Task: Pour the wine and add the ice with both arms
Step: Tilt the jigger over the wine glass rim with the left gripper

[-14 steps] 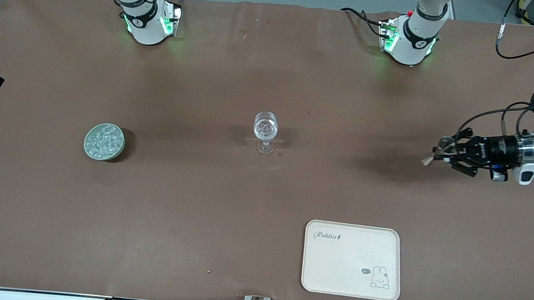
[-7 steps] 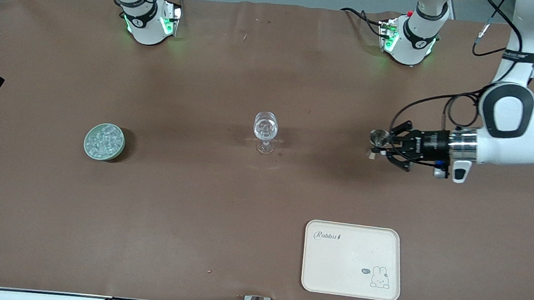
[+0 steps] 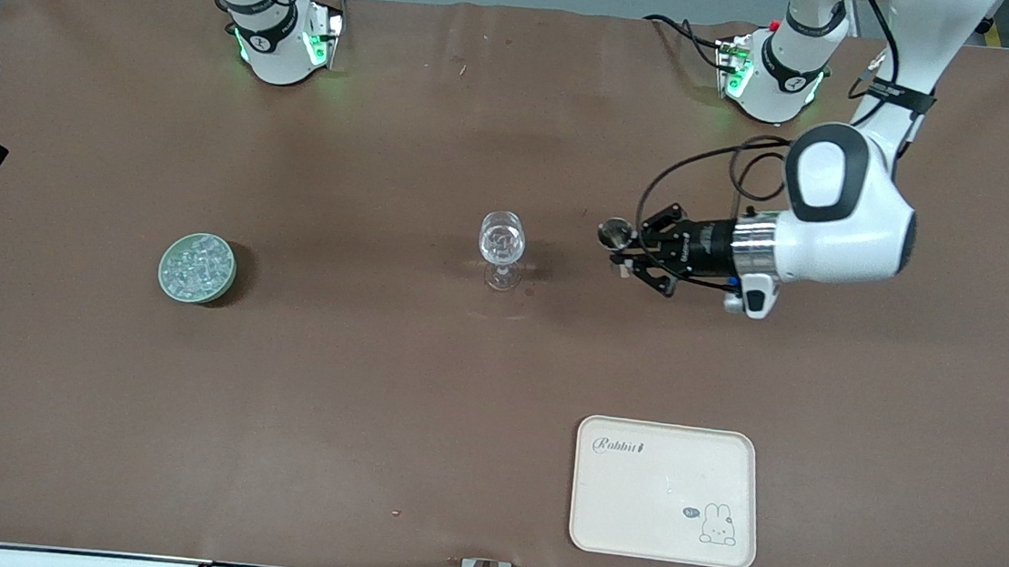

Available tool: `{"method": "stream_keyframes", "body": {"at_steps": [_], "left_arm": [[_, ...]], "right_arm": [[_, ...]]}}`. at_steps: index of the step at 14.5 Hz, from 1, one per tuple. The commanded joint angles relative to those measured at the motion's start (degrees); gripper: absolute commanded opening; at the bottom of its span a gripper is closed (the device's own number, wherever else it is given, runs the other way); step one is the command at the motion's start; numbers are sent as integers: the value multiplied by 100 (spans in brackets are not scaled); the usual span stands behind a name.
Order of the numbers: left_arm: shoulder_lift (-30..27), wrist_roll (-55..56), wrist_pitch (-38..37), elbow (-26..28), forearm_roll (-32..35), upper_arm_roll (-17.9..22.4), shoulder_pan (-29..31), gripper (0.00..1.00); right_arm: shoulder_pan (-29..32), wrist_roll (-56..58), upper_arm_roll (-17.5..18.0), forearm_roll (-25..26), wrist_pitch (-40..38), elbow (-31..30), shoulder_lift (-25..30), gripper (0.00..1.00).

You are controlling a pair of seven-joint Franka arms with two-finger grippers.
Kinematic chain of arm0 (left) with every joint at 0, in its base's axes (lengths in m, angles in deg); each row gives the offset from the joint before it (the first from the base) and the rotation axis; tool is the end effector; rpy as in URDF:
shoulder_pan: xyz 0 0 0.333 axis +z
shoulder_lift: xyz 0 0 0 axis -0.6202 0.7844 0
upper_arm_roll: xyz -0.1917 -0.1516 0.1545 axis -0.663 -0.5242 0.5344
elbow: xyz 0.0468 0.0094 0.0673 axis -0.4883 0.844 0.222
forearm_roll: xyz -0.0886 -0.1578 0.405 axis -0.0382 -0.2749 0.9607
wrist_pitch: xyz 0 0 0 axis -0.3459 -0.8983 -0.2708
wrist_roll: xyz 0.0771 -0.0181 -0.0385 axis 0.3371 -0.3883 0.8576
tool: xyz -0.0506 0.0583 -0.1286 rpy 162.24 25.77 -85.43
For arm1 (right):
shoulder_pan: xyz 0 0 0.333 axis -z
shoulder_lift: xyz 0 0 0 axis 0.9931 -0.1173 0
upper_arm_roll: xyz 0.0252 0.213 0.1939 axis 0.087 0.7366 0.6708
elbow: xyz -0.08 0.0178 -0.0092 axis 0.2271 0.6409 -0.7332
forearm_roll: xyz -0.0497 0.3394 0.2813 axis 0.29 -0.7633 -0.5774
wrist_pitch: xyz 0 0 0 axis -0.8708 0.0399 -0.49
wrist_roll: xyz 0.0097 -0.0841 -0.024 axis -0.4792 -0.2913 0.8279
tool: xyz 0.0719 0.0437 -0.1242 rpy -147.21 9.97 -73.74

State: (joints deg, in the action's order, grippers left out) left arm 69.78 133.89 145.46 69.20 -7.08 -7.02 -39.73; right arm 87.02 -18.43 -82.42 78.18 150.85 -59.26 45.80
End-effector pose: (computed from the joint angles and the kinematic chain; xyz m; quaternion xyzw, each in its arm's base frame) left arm 0.5504 -0.3139 0.2787 0.6869 0.5878 -0.3431 0.2549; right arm 0.6042 -0.0479 0.5986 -0.9945 0.1046 -0.0025 0.0087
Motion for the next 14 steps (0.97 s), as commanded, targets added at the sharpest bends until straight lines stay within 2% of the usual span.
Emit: {"method": "stream_keyframes", "body": {"at_steps": [1,4,7,14], "left_arm": [[-75,469,579,67,410,-515,61,0],[74,944,1239,41,972,-946,8,0],[355,1497,1574,-125,1684,-1228,-9,0],[1173,3097,1592,-846,3697,-1694,-53,0]], "right_arm": [[55,71,36,-64,45,-83,66,1],[55,62,36,-64,28,-83,66,1],[55,62,27,-73,37,-91,66,1],[55,202,27,-81,-42,-91,75,1]]}}
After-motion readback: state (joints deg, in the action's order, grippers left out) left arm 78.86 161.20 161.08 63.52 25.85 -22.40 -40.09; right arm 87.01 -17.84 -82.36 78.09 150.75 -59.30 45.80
